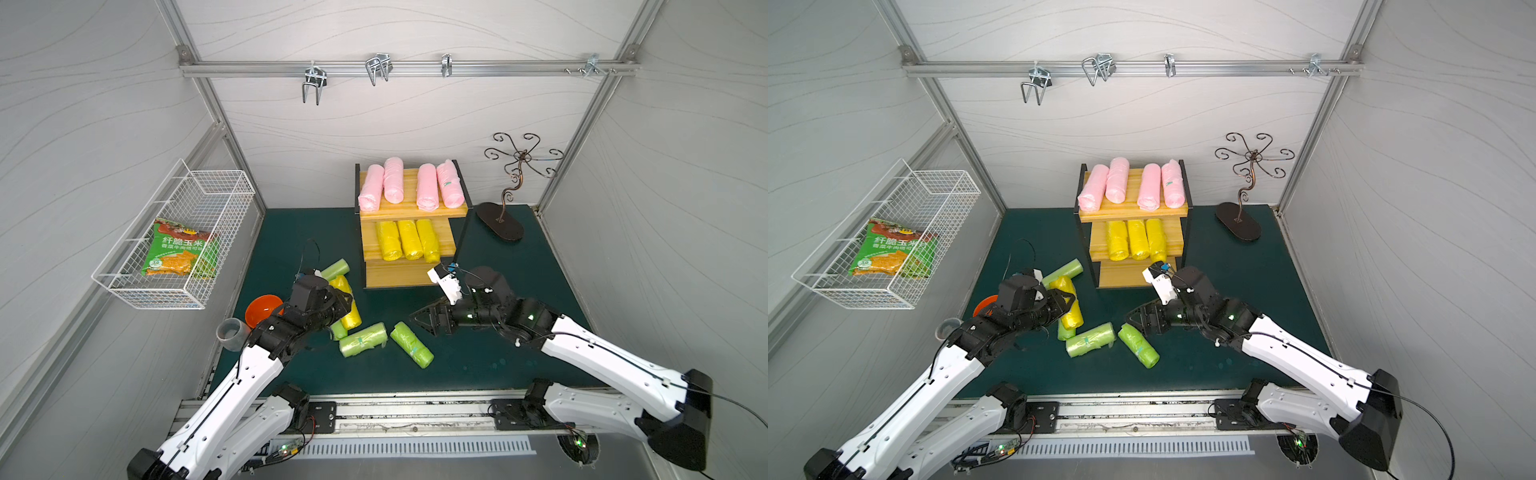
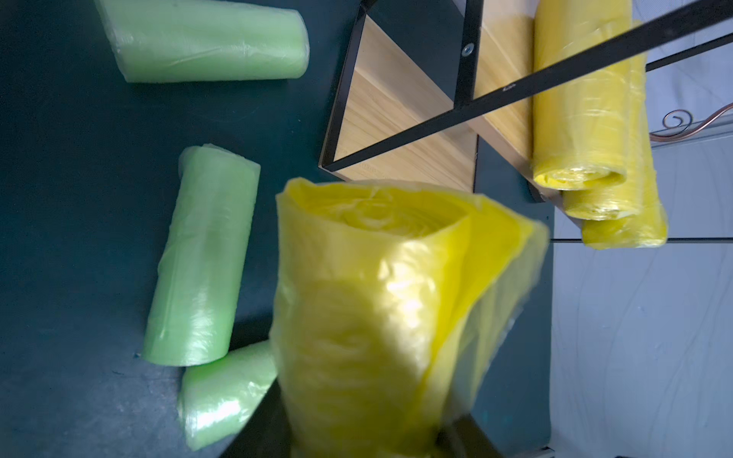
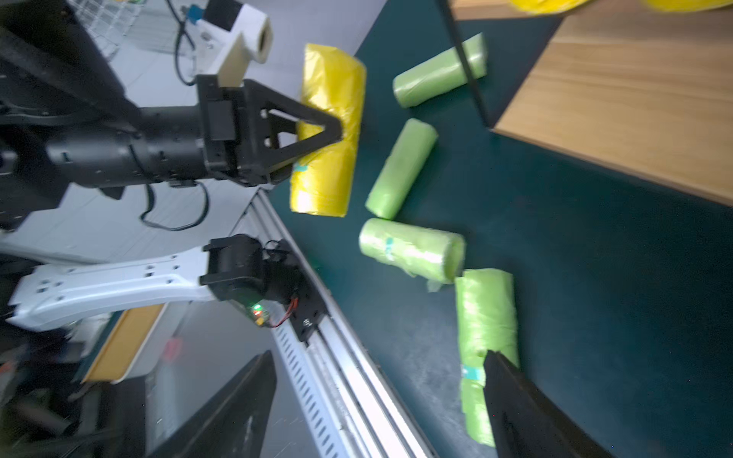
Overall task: Sort the rolls of trash bags by color and place them on the shelf
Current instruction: Pick up the roll of trash bags from the center of the board.
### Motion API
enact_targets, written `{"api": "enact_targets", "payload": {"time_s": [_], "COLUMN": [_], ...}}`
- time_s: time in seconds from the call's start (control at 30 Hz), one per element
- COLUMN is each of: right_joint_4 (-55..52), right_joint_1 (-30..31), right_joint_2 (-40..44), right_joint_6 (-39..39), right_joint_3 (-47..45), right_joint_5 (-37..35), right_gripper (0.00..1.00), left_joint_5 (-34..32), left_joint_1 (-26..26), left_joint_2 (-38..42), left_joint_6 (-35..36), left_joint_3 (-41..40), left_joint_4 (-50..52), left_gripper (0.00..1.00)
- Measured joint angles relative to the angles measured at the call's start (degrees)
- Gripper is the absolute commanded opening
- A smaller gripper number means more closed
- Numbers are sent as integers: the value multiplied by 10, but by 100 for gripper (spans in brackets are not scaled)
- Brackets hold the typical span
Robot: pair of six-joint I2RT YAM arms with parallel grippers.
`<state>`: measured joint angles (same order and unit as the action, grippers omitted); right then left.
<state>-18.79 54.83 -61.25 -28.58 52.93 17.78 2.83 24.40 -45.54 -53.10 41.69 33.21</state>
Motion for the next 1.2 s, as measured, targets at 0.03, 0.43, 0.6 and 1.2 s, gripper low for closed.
{"api": "enact_targets", "payload": {"time_s": [0.03,0.43,0.6,1.2], "right_joint_4": [8,109,142,265], "right_joint_1": [8,58,58,33], "right_joint_2": [-6,-79,-120,-182], "right_joint_6": [0,-16,-36,-128], "right_joint_3": [3,25,37,46], "right_joint_5": [10,69,82,119], "right_gripper": [93,99,99,95], "left_joint_5": [5,63,91,145], "left_joint_1": [0,0,0,0], "left_joint_2": [4,80,89,125], "left_joint_6": [-9,-122,-165,-249], "left_joint_3": [3,7,4,-48], "left_joint_4": [3,-35,-74,-163], "left_gripper": [0,0,0,0]}}
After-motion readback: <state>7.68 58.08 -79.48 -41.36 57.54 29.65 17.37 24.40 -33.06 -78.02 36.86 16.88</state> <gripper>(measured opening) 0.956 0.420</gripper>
